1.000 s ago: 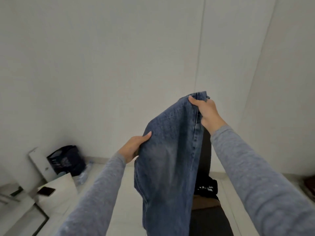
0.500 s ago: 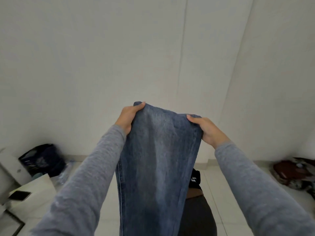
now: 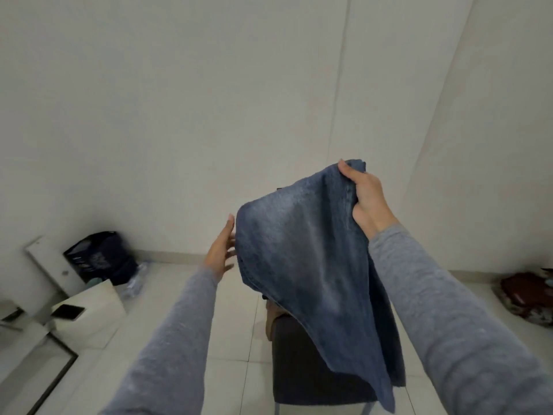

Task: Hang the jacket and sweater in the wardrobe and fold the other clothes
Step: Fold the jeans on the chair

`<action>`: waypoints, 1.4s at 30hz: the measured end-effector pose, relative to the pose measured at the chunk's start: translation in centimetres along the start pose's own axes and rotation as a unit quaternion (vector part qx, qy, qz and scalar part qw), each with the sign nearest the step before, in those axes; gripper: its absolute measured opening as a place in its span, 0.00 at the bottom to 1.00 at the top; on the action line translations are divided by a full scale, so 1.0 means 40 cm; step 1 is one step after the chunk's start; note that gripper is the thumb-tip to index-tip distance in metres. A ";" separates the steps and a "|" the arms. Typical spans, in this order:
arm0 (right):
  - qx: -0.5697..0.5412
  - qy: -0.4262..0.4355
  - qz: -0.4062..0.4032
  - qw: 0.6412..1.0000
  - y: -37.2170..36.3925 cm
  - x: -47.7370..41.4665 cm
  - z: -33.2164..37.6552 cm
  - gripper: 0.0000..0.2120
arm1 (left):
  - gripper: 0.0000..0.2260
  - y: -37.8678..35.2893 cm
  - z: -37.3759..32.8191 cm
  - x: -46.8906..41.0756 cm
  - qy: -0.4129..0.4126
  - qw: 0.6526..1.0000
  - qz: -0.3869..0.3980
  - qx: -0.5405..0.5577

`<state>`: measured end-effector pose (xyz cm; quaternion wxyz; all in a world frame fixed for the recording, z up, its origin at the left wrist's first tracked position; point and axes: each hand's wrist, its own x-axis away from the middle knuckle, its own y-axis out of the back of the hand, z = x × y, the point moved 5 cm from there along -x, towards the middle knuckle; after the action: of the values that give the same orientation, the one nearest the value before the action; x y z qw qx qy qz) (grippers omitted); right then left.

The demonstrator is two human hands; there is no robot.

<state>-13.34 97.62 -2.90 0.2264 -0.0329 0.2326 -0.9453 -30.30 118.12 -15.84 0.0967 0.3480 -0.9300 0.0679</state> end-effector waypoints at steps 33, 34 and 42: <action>0.155 -0.070 -0.075 0.983 0.285 0.029 -0.089 0.15 | 0.11 -0.214 -0.276 -0.043 -0.125 0.984 -0.004 0.127; 0.137 -0.073 -0.082 0.985 0.282 0.033 -0.098 0.16 | 0.11 -0.213 -0.277 -0.038 -0.120 0.986 0.000 0.117; 0.063 -0.085 0.103 0.989 0.163 0.022 -0.068 0.13 | 0.11 -0.073 -0.268 -0.023 -0.155 0.984 0.078 -0.023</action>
<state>-11.88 93.25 -8.31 0.3434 -0.0750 0.1546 -0.9233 -26.27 118.60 -5.47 -0.0464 0.2779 -0.9595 -0.0014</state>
